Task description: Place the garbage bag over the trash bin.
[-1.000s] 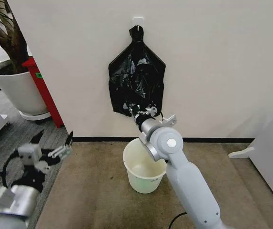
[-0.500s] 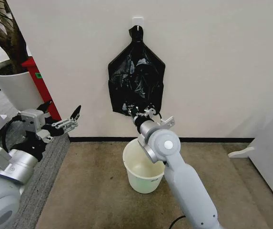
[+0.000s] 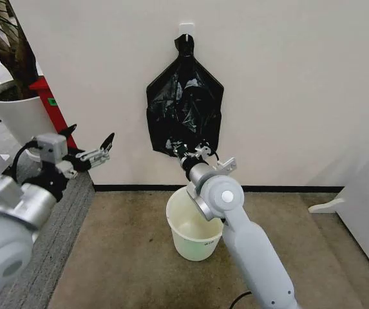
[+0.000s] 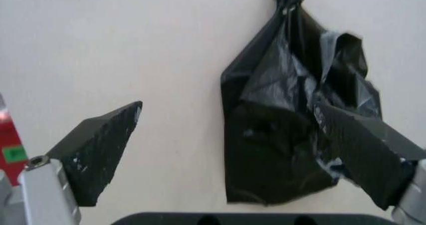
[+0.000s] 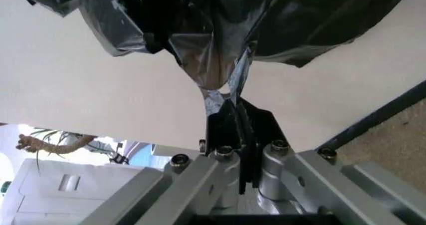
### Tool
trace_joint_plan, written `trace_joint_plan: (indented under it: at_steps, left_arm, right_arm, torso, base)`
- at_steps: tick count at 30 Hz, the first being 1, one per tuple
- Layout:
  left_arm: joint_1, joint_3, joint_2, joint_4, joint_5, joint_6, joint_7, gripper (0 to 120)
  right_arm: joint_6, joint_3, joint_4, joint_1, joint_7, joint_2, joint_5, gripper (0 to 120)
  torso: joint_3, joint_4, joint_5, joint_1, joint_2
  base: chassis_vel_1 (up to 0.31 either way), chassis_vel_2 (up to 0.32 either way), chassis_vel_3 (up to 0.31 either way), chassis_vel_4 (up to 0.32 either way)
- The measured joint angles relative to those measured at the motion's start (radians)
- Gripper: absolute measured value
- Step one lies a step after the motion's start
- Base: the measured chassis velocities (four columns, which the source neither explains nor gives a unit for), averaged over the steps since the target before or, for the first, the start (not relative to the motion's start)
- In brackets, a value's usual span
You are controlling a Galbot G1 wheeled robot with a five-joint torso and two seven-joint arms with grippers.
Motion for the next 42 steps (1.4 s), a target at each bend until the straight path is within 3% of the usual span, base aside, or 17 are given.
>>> trace_joint_plan:
  at_steps: [13,16,18,21,42]
  left_arm:
    - [-0.274,0.148,0.151,0.127,-0.064,0.043,-0.01,100]
    - [-0.338,0.179,0.2,0.16,-0.08,0.057,-0.015,100]
    - [-0.341,0.182,0.205,0.16,-0.082,0.059,-0.014,100]
    - [-0.34,0.182,0.207,0.16,-0.082,0.059,-0.014,100]
    - [-0.343,0.18,0.232,0.157,-0.104,0.064,-0.022,100]
  right_arm:
    - [-0.001,-0.008,0.003,-0.003,-0.004,-0.002,-0.01,0]
    - [-0.001,-0.008,0.006,-0.003,-0.004,-0.004,-0.01,0]
    - [-0.001,-0.008,0.008,-0.003,-0.004,-0.004,-0.01,0]
    - [-0.001,-0.009,0.009,-0.004,-0.005,-0.004,-0.01,0]
    - [-0.012,-0.014,0.031,-0.018,-0.03,-0.015,-0.028,0]
  torso:
    - [0.0,0.0001,-0.0007,0.0,0.0]
    - [0.0,-0.0006,0.001,0.0,0.0]
    - [0.0,-0.0001,-0.0012,0.0,0.0]
    - [0.0,-0.0001,0.0004,0.0,0.0]
    - [0.0,-0.0003,-0.0001,0.0,0.0]
  base:
    - [0.0,0.0,0.0,0.0]
    - [0.0,0.0,0.0,0.0]
    - [0.0,0.0,0.0,0.0]
    - [0.0,0.0,0.0,0.0]
    - [0.0,0.0,0.0,0.0]
